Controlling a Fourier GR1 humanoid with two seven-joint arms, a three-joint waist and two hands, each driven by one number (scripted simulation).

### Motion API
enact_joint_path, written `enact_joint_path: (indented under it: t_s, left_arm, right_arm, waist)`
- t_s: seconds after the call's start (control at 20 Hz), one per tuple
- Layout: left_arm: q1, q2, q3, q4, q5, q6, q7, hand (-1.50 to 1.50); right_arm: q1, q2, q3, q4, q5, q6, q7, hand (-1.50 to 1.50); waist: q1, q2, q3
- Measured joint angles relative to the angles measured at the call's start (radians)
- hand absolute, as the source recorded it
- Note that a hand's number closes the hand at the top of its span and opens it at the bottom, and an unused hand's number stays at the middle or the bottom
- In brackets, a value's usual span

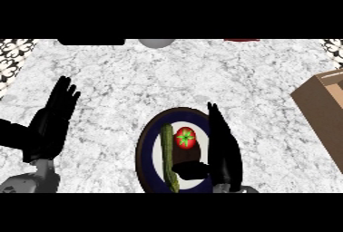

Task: Pick the tomato from the plate and place it in the cardboard box

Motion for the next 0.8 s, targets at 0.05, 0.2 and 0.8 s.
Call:
enact_joint_path:
  t_s: [0.05,0.2,0.8]
  left_arm:
    - [-0.004,-0.006,0.001,0.013,-0.006,-0.003,-0.008,0.0]
    - [-0.01,-0.022,0.001,0.02,-0.022,-0.003,-0.01,0.0]
    - [0.011,-0.063,0.022,0.019,-0.057,-0.033,-0.021,0.0]
  right_arm:
    - [0.002,0.0,0.01,0.016,0.008,-0.009,0.0,-1.5]
    - [-0.002,0.0,-0.001,0.057,0.014,-0.024,-0.012,-1.5]
    - [-0.048,0.001,-0.008,0.195,-0.044,-0.094,-0.061,-1.5]
  waist:
    - [0.0,0.0,0.0]
    - [-0.001,0.0,0.0]
    - [0.0,0.0,0.0]
